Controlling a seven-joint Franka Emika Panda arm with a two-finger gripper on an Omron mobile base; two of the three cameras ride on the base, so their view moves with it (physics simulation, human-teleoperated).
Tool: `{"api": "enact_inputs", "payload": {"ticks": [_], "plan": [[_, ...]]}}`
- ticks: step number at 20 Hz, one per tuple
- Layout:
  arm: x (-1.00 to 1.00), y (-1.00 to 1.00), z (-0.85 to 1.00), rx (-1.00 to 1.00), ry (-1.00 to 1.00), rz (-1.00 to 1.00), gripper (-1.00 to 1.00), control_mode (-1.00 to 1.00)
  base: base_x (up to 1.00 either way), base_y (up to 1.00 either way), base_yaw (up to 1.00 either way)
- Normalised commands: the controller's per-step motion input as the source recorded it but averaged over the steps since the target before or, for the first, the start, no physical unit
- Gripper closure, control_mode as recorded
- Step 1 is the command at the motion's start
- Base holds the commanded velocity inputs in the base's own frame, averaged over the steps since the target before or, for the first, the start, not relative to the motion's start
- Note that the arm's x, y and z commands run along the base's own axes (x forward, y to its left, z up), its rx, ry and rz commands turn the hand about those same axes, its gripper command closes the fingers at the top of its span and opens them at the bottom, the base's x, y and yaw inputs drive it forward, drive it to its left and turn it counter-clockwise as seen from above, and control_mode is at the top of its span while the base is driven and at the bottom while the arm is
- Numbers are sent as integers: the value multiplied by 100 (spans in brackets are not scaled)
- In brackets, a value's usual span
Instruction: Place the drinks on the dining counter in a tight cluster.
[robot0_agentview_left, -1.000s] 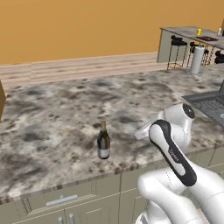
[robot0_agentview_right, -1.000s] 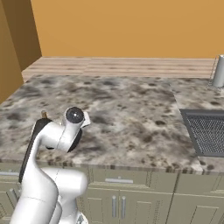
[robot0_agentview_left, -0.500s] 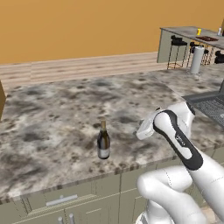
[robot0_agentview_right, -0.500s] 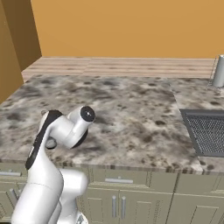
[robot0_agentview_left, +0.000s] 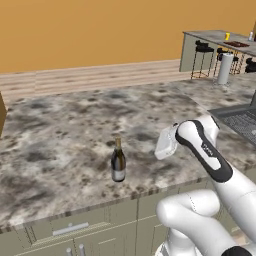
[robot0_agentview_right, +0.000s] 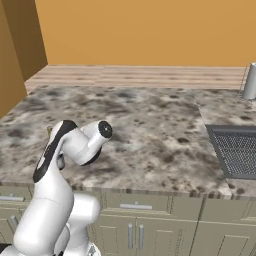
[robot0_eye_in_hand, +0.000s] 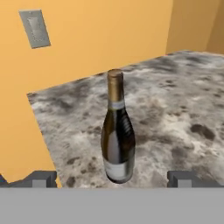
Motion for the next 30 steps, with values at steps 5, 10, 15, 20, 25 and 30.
{"api": "enact_inputs", "payload": {"ticks": [5,10,15,20,25,30], "plan": [[-8,17,0,0,-3,17,-100,-100,0,0,0],[-16,4,0,2,-8,15,-100,-100,0,0,0],[-11,12,0,5,-7,12,-100,-100,0,0,0],[-1,28,-1,4,-7,9,-100,-100,0,0,0],[9,27,-4,1,-2,0,-100,-100,0,0,0],[2,21,-9,1,0,0,-100,-100,0,0,0]]}}
